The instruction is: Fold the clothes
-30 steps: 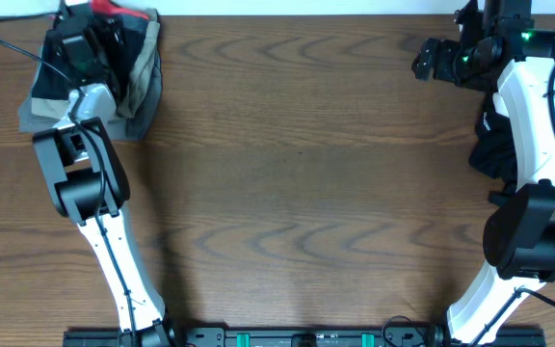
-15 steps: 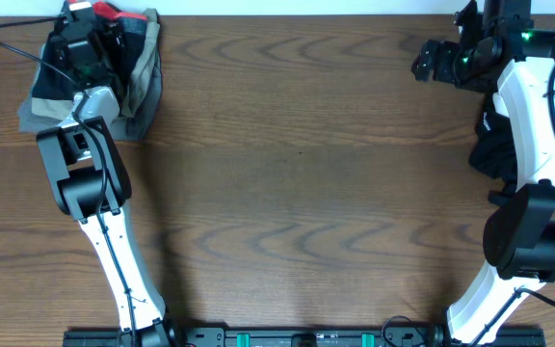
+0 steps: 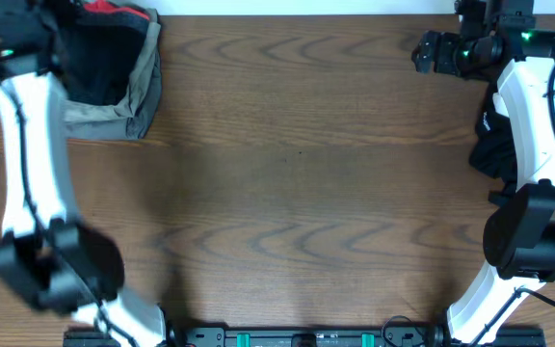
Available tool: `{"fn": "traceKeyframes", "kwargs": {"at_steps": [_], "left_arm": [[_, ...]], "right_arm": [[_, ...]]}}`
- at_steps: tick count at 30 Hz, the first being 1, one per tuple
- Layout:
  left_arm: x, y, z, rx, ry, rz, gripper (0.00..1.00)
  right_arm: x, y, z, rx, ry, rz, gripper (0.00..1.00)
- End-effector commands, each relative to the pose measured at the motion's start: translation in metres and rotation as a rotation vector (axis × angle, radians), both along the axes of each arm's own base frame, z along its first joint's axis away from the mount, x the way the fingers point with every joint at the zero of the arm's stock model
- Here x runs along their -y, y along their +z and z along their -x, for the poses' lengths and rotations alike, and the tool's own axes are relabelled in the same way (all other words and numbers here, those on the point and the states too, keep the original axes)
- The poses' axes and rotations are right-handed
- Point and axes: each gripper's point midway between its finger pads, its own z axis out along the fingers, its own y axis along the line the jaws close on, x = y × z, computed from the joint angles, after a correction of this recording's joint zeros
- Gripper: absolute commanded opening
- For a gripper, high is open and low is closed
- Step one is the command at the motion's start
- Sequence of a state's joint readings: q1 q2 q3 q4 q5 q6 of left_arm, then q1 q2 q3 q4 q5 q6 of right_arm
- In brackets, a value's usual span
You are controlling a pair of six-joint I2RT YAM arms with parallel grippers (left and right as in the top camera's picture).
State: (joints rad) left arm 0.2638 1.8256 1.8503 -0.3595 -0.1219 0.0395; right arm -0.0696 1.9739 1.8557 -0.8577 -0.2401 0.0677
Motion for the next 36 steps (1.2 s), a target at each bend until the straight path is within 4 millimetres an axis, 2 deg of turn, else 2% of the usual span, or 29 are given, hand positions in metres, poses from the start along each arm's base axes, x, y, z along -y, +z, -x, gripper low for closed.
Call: {"fn": "traceKeyframes", "kwargs": {"at_steps": [1,4,7,10,14,21,28,36], "left_arm": [[0.032,0.024,0.031,0.023,-0.069,0.165,0.98],[0.057,0.034,0.064,-0.009,-0.117,0.269,0.98],[0.074,0.035,0.091,-0.053,-0.141,0.343,0.98],[0.081,0.029,0.113,-0.108,-0.125,0.384,0.98],[0.085,0.020,0.131,-0.172,-0.113,0.405,0.98],[0.087,0.013,0.137,-0.209,-0.106,0.417,0.98],[0.087,0.013,0.137,-0.209,-0.106,0.417,0.98],[0.087,0.013,0.137,-0.209,-0.106,0.417,0.98]], "right_arm": [[-0.026,0.000,-0.003,0.047,0.177,0.031,0.99],[-0.042,0.006,-0.010,0.103,0.246,0.065,0.99],[-0.062,0.016,-0.020,0.171,0.281,0.065,0.99],[-0.086,0.028,-0.028,0.233,0.308,0.040,0.99],[-0.110,0.038,-0.031,0.289,0.355,0.018,0.99],[-0.128,0.046,-0.034,0.331,0.382,0.005,0.99],[-0.131,0.043,-0.031,0.313,0.389,0.003,0.99],[-0.147,0.041,-0.024,0.286,0.393,-0.035,0.99]]}}
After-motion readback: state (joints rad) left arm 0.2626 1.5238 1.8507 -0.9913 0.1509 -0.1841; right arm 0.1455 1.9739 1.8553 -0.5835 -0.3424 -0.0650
